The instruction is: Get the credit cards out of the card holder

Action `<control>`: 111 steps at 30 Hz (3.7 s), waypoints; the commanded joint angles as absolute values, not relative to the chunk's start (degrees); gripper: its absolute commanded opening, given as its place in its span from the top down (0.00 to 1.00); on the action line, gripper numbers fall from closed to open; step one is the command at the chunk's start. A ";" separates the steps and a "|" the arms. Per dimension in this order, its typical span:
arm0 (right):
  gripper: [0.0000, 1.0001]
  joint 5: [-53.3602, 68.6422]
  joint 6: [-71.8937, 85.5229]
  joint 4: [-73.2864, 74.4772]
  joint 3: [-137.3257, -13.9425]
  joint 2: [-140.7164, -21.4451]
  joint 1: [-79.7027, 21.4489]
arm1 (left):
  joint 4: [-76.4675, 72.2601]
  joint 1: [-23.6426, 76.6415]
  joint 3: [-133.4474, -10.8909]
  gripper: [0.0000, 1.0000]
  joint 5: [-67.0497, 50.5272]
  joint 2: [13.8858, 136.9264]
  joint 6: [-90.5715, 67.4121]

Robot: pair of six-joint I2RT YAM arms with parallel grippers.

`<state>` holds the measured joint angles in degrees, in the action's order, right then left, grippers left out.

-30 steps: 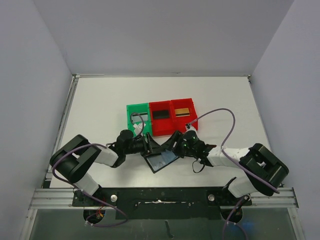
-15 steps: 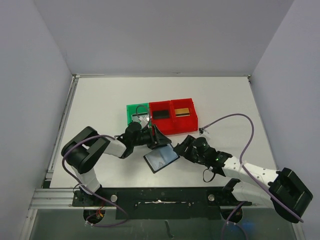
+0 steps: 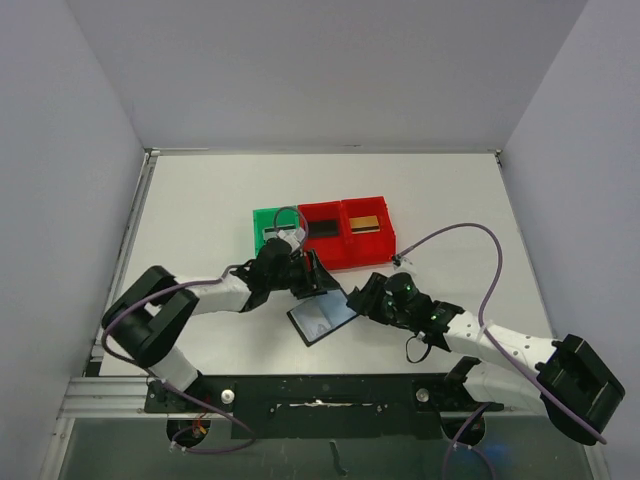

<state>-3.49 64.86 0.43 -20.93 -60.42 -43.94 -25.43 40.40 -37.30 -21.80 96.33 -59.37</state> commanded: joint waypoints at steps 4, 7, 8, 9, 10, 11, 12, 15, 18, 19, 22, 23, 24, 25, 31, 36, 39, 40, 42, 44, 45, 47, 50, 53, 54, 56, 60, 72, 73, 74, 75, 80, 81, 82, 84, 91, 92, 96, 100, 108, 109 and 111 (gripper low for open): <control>0.57 1.59 58.66 -6.43 -26.65 -63.90 -44.22 | -4.69 39.67 -40.65 0.46 -5.24 77.47 -52.28; 0.58 2.78 56.79 -6.30 -29.13 -66.12 -44.97 | 1.54 37.95 -37.98 0.45 -0.68 70.49 -52.90; 0.58 3.52 56.19 -6.64 -29.70 -66.86 -45.24 | 2.88 37.45 -35.76 0.44 -0.18 68.16 -53.49; 0.58 4.11 55.69 -7.08 -30.34 -67.67 -45.55 | 3.46 36.86 -33.88 0.44 -0.29 65.90 -54.16; 0.58 4.69 55.27 -7.26 -31.00 -68.62 -45.85 | 3.78 36.52 -32.13 0.44 -0.56 63.88 -54.91; 0.58 5.07 54.97 -7.02 -31.81 -69.74 -45.97 | 4.02 36.14 -30.69 0.44 -0.95 61.72 -55.58; 0.58 5.39 54.52 -6.57 -32.74 -71.04 -46.15 | 4.23 35.96 -29.27 0.44 -1.24 60.02 -56.20; 0.59 5.23 52.94 -2.77 -36.39 -75.32 -46.37 | 5.00 35.63 -25.95 0.43 -2.48 55.57 -58.29; 0.59 1.37 50.68 3.71 -40.45 -77.80 -45.98 | 5.35 35.57 -23.91 0.43 -4.03 53.40 -59.08; 0.57 0.31 49.62 6.15 -42.11 -78.35 -45.55 | 5.29 35.54 -23.45 0.42 -4.60 53.00 -59.25; 0.54 -4.30 46.58 13.68 -47.25 -79.95 -44.61 | 4.50 35.52 -22.08 0.42 -5.75 52.81 -59.73; 0.53 -5.09 45.78 14.72 -48.03 -80.53 -44.46 | 4.11 35.50 -21.82 0.42 -6.12 52.94 -59.83; 0.52 -5.10 45.19 15.07 -48.37 -80.89 -44.21 | 3.86 35.46 -21.61 0.42 -6.37 53.02 -60.04; 0.52 -4.34 44.76 14.89 -48.38 -81.50 -43.85 | 3.67 35.48 -21.48 0.42 -6.55 53.10 -60.17; 0.52 -1.12 44.30 13.19 -48.12 -85.80 -43.23 | 1.95 35.51 -20.82 0.40 -6.76 52.85 -60.81; 0.52 -2.52 44.87 15.35 -48.15 -88.36 -43.25 | 0.35 35.49 -20.48 0.36 -8.50 53.60 -60.83; 0.53 -2.35 46.34 15.12 -45.70 -87.18 -44.00 | 0.09 35.48 -20.54 0.30 -9.07 53.56 -60.44; 0.53 -2.00 47.13 14.38 -44.33 -86.24 -44.30 | 0.09 35.48 -20.61 0.28 -9.05 53.54 -60.31; 0.53 -0.28 49.52 12.26 -41.49 -84.51 -44.74 | 0.26 35.51 -20.70 0.24 -8.84 53.43 -60.09; 0.53 0.67 52.48 9.65 -38.72 -82.77 -45.81 | 0.26 35.42 -20.53 0.21 -8.40 53.23 -60.03; 0.54 1.19 54.00 7.73 -37.23 -81.98 -46.47 | 0.10 35.41 -20.43 0.20 -8.26 53.15 -60.16; 0.56 2.04 57.14 4.76 -35.10 -80.92 -48.24 | 0.00 35.42 -20.46 0.20 -8.24 53.17 -60.14; 0.57 -2.19 60.67 6.38 -36.25 -80.03 -52.51 | 1.15 35.25 -21.37 0.20 -7.76 53.39 -59.24; 0.53 -8.80 62.24 12.36 -38.73 -78.75 -55.24 | 4.46 35.33 -22.52 0.20 -6.11 53.49 -58.29; 0.53 -10.08 62.42 13.41 -39.10 -78.09 -55.33 | 5.88 35.29 -23.10 0.20 -5.37 53.54 -57.94; 0.52 -12.20 62.93 14.46 -39.24 -76.42 -55.37 | 8.86 35.24 -24.38 0.20 -3.59 53.27 -57.10; 0.50 -14.71 63.45 14.86 -39.12 -72.89 -55.26 | 14.45 34.48 -26.87 0.18 0.00 52.27 -54.37; 0.48 -4.82 66.48 -3.27 -34.28 -71.34 -50.57 | 19.29 22.46 -30.24 0.15 -4.43 51.08 -47.86; 0.49 -3.67 68.05 -6.52 -33.41 -72.34 -50.40 | 17.86 22.34 -29.72 0.18 -5.99 51.30 -48.23; 0.51 -2.29 69.10 -10.42 -32.46 -73.63 -50.44 | 16.03 22.33 -29.01 0.20 -7.99 51.57 -48.68; 0.54 -0.80 70.15 -14.19 -31.71 -75.15 -50.62 | 14.19 22.32 -28.20 0.23 -10.43 51.85 -49.41; 0.58 4.51 70.92 -21.84 -33.82 -84.44 -50.70 | 7.94 22.62 -26.32 0.36 -16.18 54.46 -51.55; 0.59 5.14 70.73 -21.89 -34.70 -85.73 -50.70 | 7.69 22.80 -26.48 0.37 -16.98 55.33 -51.25; 0.60 5.86 70.36 -22.30 -35.44 -87.08 -50.70 | 7.84 22.99 -26.80 0.37 -17.37 55.95 -50.67; 0.60 6.59 70.02 -22.69 -36.56 -88.93 -50.78 | 8.94 23.48 -27.42 0.37 -17.44 56.99 -49.51; 0.66 9.65 70.13 -22.47 -37.70 -94.40 -50.76 | 8.76 25.07 -27.73 0.40 -17.63 58.03 -48.55; 0.67 9.52 70.36 -22.00 -37.54 -94.89 -50.84 | 8.64 25.32 -27.76 0.41 -17.63 58.31 -48.41; 0.68 8.02 72.02 -21.49 -35.09 -93.99 -50.82 | 8.56 26.99 -28.61 0.44 -17.40 60.00 -47.54; 0.68 7.48 71.60 -20.54 -33.98 -92.96 -50.85 | 8.79 29.26 -29.62 0.47 -15.64 62.25 -46.65; 0.68 6.40 70.43 -17.90 -34.69 -91.70 -51.27 | 9.24 34.44 -32.18 0.57 -12.96 68.44 -45.31; 0.68 6.73 70.26 -17.91 -34.83 -91.41 -51.32 | 9.49 34.79 -32.37 0.58 -12.47 69.18 -45.16; 0.68 6.56 69.70 -17.11 -35.53 -90.62 -51.67 | 10.10 35.13 -32.71 0.60 -12.00 70.51 -44.82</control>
